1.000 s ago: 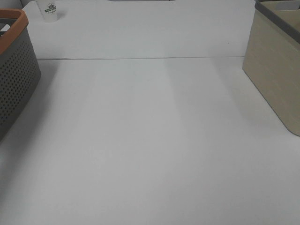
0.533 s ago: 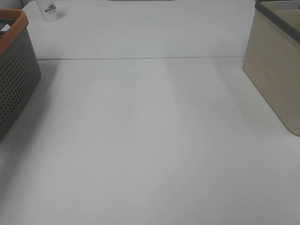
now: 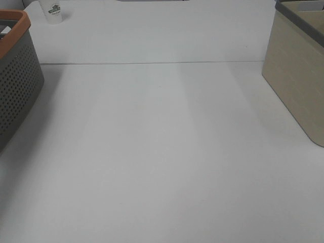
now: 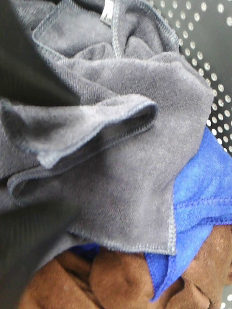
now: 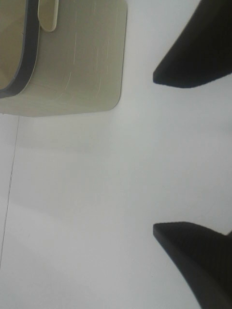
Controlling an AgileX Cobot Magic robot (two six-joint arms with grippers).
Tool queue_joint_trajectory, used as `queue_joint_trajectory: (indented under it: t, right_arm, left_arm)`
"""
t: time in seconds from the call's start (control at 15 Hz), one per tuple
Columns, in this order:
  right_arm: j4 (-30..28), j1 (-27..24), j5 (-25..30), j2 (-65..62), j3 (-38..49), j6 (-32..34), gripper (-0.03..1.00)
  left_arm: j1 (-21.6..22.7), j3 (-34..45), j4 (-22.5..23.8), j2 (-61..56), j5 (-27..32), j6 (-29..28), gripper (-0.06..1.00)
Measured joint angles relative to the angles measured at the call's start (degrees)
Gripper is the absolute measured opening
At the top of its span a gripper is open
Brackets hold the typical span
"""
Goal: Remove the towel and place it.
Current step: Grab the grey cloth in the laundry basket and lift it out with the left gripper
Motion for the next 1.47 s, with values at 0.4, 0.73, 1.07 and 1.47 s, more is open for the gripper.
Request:
queue_joint_trajectory:
  t: [0.4,0.73,1.07,1.47]
  right_arm:
    - [0.00,0.00,0.00,0.00,0.00,0.00,0.76]
    - [0.00,0.00,0.00,0.00,0.00,0.00,0.76]
    - [0.00,0.00,0.00,0.00,0.00,0.00,0.76]
    - [0.00,0.00,0.00,0.00,0.00,0.00,0.76]
  left_arm:
    - [0.00,0.00,4.47,-2.86,0.23,-0.29,0.00]
    - [0.00,0.00,5.04,-9.34,-0.69,0.29,0.00]
    - [0.00,0.00,4.87,-21.03,-4.41,9.97,0.00]
    - [0.00,0.00,4.18,-30.60,-15.36,17.42,0.00]
